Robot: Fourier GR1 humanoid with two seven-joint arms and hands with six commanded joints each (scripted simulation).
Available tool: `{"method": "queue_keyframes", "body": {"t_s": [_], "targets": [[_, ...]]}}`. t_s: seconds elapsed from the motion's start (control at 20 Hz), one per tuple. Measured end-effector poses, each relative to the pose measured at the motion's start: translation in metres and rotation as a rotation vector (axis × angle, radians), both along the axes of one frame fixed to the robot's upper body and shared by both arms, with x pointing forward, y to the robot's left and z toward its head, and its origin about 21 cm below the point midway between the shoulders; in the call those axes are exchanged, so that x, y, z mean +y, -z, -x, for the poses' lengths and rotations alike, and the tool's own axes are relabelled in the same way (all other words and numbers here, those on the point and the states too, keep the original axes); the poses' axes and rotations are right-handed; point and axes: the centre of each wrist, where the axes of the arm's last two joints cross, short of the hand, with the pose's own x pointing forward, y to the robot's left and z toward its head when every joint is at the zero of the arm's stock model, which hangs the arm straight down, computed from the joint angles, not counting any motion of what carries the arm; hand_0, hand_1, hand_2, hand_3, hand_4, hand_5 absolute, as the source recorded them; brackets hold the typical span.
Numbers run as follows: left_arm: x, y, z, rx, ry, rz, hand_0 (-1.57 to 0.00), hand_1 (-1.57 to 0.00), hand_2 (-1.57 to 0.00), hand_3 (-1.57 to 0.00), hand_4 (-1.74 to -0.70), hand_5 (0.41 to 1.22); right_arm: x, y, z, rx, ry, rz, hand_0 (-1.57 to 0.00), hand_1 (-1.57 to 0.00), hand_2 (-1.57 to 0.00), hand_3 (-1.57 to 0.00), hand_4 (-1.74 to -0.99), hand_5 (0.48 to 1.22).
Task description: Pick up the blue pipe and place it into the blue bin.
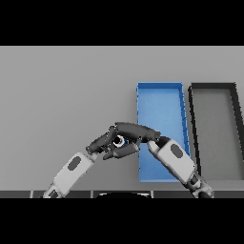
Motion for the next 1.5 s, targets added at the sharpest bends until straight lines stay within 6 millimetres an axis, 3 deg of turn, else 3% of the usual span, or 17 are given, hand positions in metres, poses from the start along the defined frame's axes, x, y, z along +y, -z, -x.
{"method": "queue_keyframes", "body": {"t_s": [0.1, 0.2, 0.45, 0.6, 0.75, 0.95, 1.1, 1.35, 1.5], "targets": [[0.002, 0.001, -0.001, 0.008, 0.028, -0.042, -0.78, -0.64, -0.65, -0.27, -1.25, 1.22, 0.002, 0.0, -0.001, -0.012, 0.009, 0.016, -1.56, -1.56, -1.56, -1.55, -1.481, 1.198], [0.004, 0.0, -0.002, 0.019, 0.069, -0.093, -0.5, -0.41, -0.42, -0.17, -1.11, 1.184, 0.0, 0.001, 0.002, -0.026, -0.01, -0.035, -1.56, -1.56, -1.56, -1.56, -1.482, 1.206], [0.01, 0.002, -0.007, -0.022, 0.028, -0.156, -0.16, -0.13, -0.14, -0.05, -0.88, 0.842, -0.002, 0.001, 0.002, -0.025, -0.001, -0.044, -1.57, -1.57, -1.57, -1.57, -1.484, 1.216], [0.01, 0.0, -0.009, -0.032, 0.0, -0.141, -0.08, -0.07, -0.07, -0.03, -0.83, 0.719, 0.006, 0.0, 0.005, -0.024, 0.015, -0.005, -1.57, -1.57, -1.57, -1.57, -1.485, 1.219], [0.009, 0.003, -0.01, -0.009, -0.007, -0.123, -0.04, -0.03, -0.04, -0.01, -0.84, 0.636, 0.0, -0.003, 0.004, -0.033, 0.04, -0.008, -1.57, -1.57, -1.57, -1.57, -1.487, 1.22], [0.013, 0.005, -0.006, 0.083, -0.055, -0.154, -0.02, -0.01, -0.01, -0.01, -0.88, 0.605, 0.0, -0.003, 0.003, -0.013, 0.036, -0.022, -1.57, -1.57, -1.57, -1.57, -1.492, 1.22], [0.014, 0.006, -0.003, 0.072, -0.058, -0.15, -0.01, -0.01, -0.01, 0.0, -0.88, 0.555, 0.0, -0.007, -0.001, 0.134, 0.004, -0.08, -1.57, -1.57, -1.57, -1.57, -1.492, 1.221], [0.013, 0.004, -0.001, 0.076, -0.063, -0.165, 0.0, 0.0, 0.0, 0.0, -0.86, 0.515, 0.002, -0.044, -0.009, 0.255, -0.017, -0.147, -1.57, -1.57, -1.57, -1.57, -1.492, 1.221], [0.017, 0.01, 0.003, 0.096, -0.064, -0.183, 0.0, 0.0, 0.0, 0.0, -0.86, 0.498, -0.003, -0.083, -0.011, 0.213, -0.008, -0.195, -1.57, -1.57, -1.57, -1.57, -1.494, 1.221]]}}
